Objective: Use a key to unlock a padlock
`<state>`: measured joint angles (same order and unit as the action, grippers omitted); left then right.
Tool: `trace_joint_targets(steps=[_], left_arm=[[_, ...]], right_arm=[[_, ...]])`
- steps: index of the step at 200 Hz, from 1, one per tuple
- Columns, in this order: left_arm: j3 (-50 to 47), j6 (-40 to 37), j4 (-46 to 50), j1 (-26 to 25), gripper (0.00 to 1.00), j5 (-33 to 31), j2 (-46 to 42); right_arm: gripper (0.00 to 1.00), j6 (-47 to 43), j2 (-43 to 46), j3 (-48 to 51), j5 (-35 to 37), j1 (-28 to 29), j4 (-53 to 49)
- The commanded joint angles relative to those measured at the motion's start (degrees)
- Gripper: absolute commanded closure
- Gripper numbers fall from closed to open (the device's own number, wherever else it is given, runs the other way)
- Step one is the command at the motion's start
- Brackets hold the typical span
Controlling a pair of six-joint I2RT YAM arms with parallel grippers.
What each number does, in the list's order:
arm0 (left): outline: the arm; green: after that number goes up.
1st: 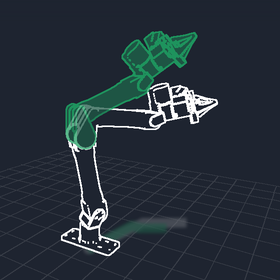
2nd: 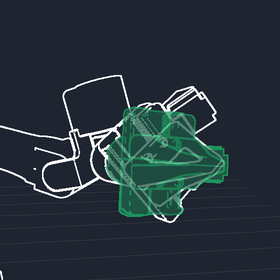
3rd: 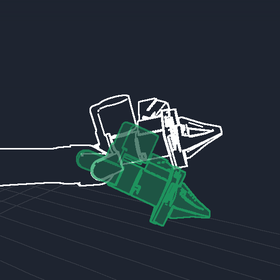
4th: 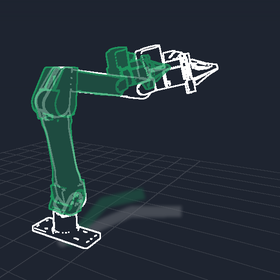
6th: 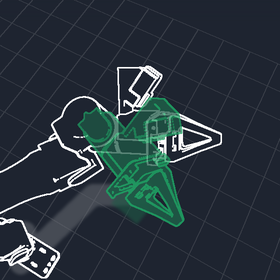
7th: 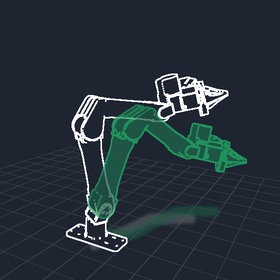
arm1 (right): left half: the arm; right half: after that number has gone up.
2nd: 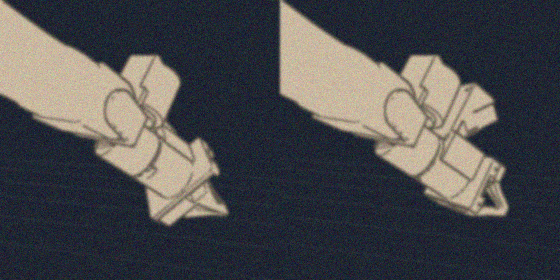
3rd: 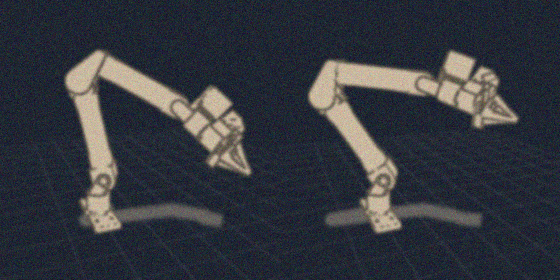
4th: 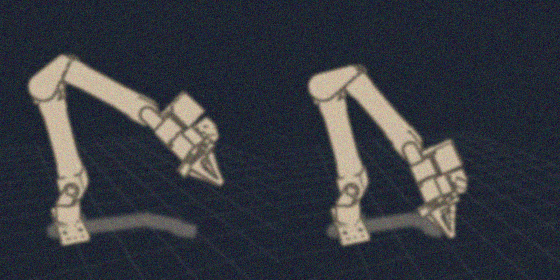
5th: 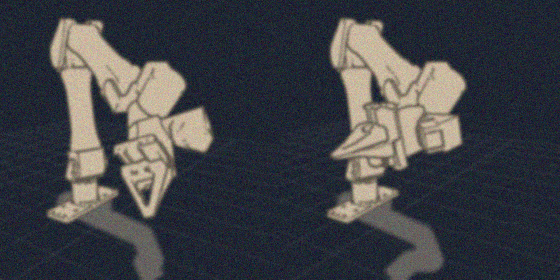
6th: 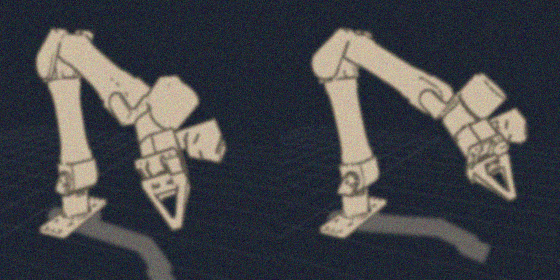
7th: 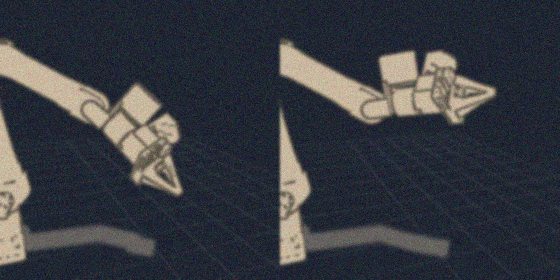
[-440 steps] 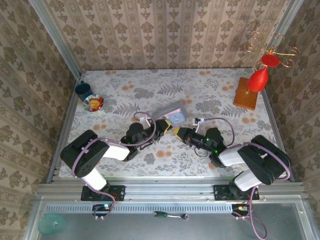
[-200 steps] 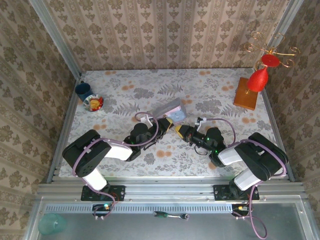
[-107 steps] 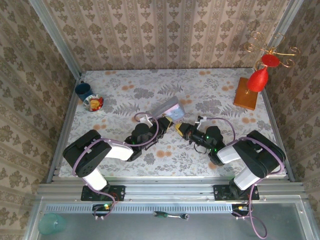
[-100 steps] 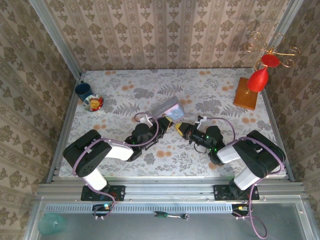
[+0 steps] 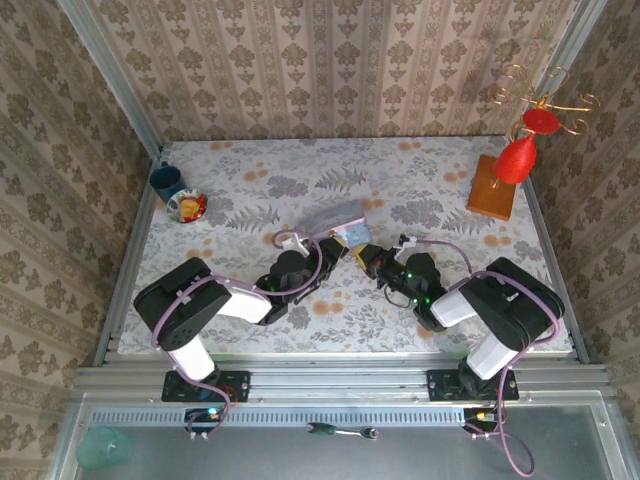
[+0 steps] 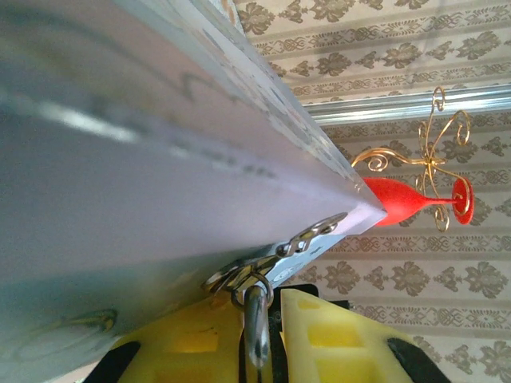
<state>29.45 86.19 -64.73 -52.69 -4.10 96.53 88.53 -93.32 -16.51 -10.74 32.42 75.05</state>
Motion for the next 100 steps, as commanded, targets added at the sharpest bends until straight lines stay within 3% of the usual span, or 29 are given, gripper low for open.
trace_joint_targets(steps=[1, 100], left_arm=[[4.1, 0.5, -6.8, -4.7, 1.0, 8.3, -0.8], [4.2, -1.9, 0.0, -5.5, 1.0, 5.6, -1.8]], right_arm=[[1.0, 0.1, -1.4, -2.1, 2.9, 3.4, -0.3], [1.0, -1.4, -0.3, -1.6, 9.9, 8.9, -0.9]])
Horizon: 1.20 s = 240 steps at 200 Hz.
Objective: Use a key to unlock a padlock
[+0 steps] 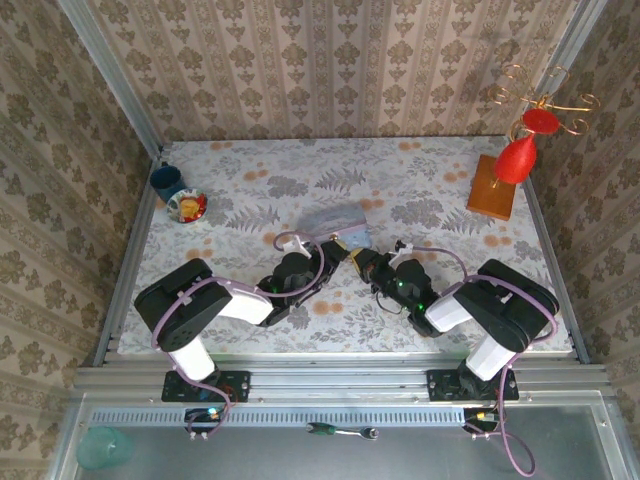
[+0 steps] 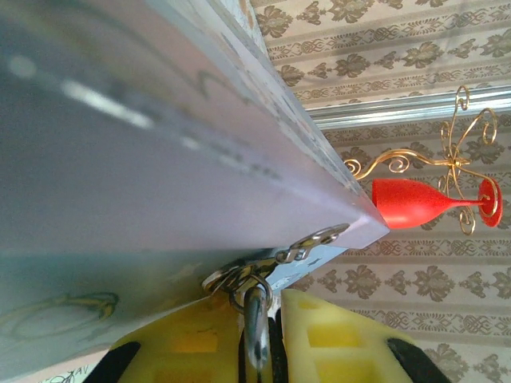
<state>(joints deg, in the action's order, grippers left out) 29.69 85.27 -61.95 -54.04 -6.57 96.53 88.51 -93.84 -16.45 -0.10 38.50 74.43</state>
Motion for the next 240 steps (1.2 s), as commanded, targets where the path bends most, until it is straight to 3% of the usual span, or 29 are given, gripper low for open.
trace_joint_targets(steps=[1, 39, 70, 87, 112, 169, 198, 240], left_arm=[[3.9, -1.1, -2.7, -4.1, 1.0, 8.1, -1.8], [3.4, -4.2, 3.5, -3.8, 1.0, 7.2, -3.6], [3.0, -8.7, 11.8, -3.3, 1.0, 5.2, -6.9], [2.9, -10.9, 15.8, -2.7, 1.0, 4.2, -8.3], [3.0, -14.6, 22.0, -0.6, 1.0, 4.1, -10.6], [3.1, -21.4, 30.1, 2.0, 1.0, 3.3, -14.6], [3.9, -21.6, 30.2, 2.1, 1.0, 5.1, -13.6], [4.6, -19.3, 28.3, 1.0, 1.0, 6.6, -12.1]], right_arm=[[1.0, -1.4, 0.2, -1.7, -0.8, 2.9, -0.2], [1.0, -2.9, 0.0, -2.6, -1.5, 3.4, -0.5], [0.69, -4.7, -0.4, -2.8, -3.4, 3.3, -1.8], [0.59, -7.2, 0.0, -2.7, -5.3, 3.0, -2.6], [0.48, -13.5, 5.5, -0.4, -4.7, 1.8, -13.1], [0.46, -41.1, 32.3, -3.3, 3.6, 2.1, -56.7], [0.47, -52.0, 38.2, -0.7, 3.9, 2.5, -58.2], [0.47, -55.6, 37.5, 0.9, 4.7, 3.4, -55.9]])
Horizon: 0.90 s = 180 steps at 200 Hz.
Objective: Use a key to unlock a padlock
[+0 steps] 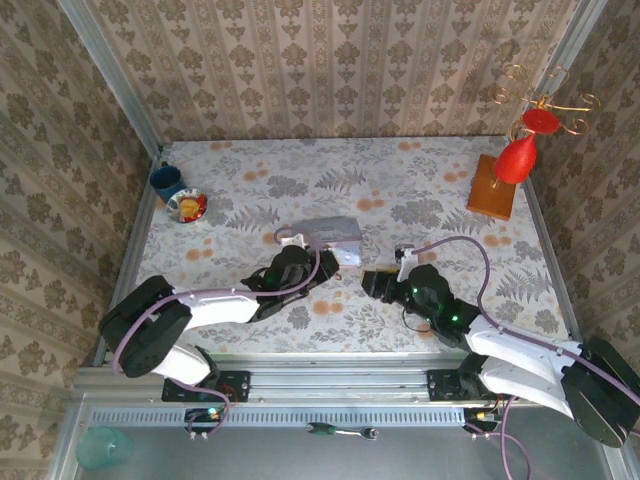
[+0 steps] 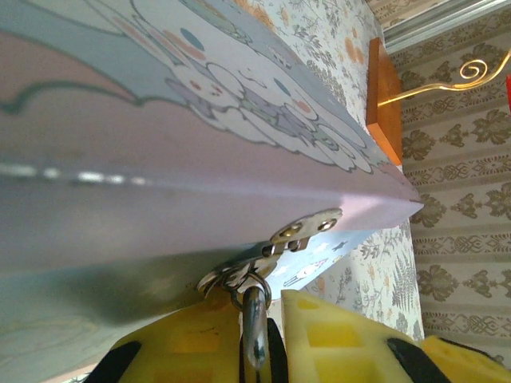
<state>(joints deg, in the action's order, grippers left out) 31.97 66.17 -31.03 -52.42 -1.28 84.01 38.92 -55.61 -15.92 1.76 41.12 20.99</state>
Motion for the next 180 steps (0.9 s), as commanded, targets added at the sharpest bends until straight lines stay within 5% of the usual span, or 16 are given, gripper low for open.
trace_joint_targets(steps=[1, 86, 180], left_arm=[[2.4, -0.2, -2.6, -0.6, 1.0, 1.3, 0.4], [2.8, -0.6, -3.3, -2.8, 1.0, 2.0, 1.0], [2.1, 0.6, -6.5, -2.9, 1.0, 3.3, 2.8]], right_arm=[[0.47, -6.0, -0.8, 0.4, 3.0, 0.7, -2.3], [0.52, 3.6, -17.2, -7.5, -3.9, 1.5, 3.9], [0.52, 3.8, -19.1, -8.1, -5.5, 2.8, 2.5]])
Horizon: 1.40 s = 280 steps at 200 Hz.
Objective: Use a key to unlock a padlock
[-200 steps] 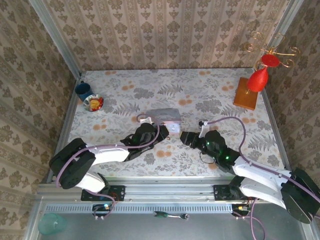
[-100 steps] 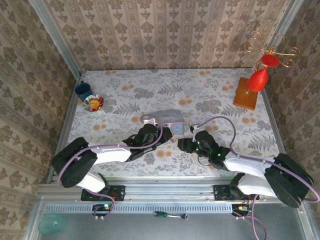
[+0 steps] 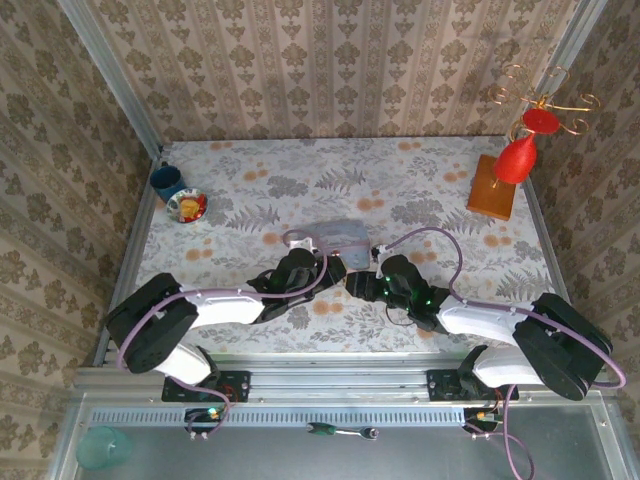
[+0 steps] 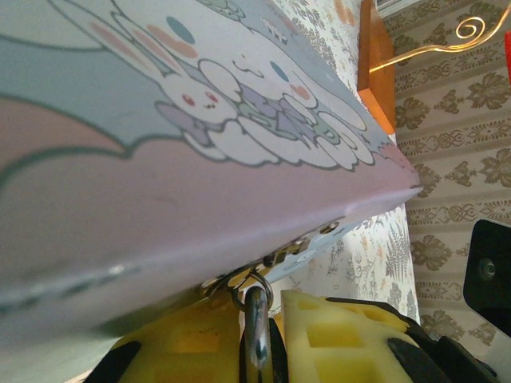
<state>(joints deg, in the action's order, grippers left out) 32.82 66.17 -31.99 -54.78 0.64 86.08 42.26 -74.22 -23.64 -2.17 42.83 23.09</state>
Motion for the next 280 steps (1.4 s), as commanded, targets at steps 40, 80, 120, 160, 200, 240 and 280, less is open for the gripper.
trace_joint_targets(steps=[40, 80, 120, 160, 200, 240, 280], left_arm=[[1.1, 1.0, -6.0, -0.7, 1.0, 1.2, 1.3], [1.3, 0.9, -6.0, -0.7, 1.0, 1.0, 1.3], [1.1, 1.1, -6.4, -0.7, 1.0, 1.2, 1.4], [0.8, 1.3, -6.2, -0.6, 1.0, 1.3, 1.0], [0.7, 1.8, -6.4, -0.4, 1.0, 1.7, 0.9], [0.9, 1.9, -6.4, -0.5, 1.0, 2.2, 0.4], [1.0, 1.7, -5.8, -0.6, 1.0, 2.4, -0.4]], right_arm=[[0.52, -0.5, 1.0, 0.2, -2.8, 1.2, 0.4], [0.53, -1.6, 1.3, 0.8, -7.1, 1.0, -0.8], [0.55, -3.7, 5.0, 1.9, -4.9, 1.1, -4.8], [0.6, -9.9, 17.3, 4.6, 3.4, 2.1, -8.1], [0.65, -21.7, 26.4, 6.7, 7.5, 6.5, -7.7], [0.66, -29.5, 23.6, 7.0, 13.0, 12.2, -5.2], [0.69, -34.3, 14.9, 7.1, 22.1, 16.3, 2.9]])
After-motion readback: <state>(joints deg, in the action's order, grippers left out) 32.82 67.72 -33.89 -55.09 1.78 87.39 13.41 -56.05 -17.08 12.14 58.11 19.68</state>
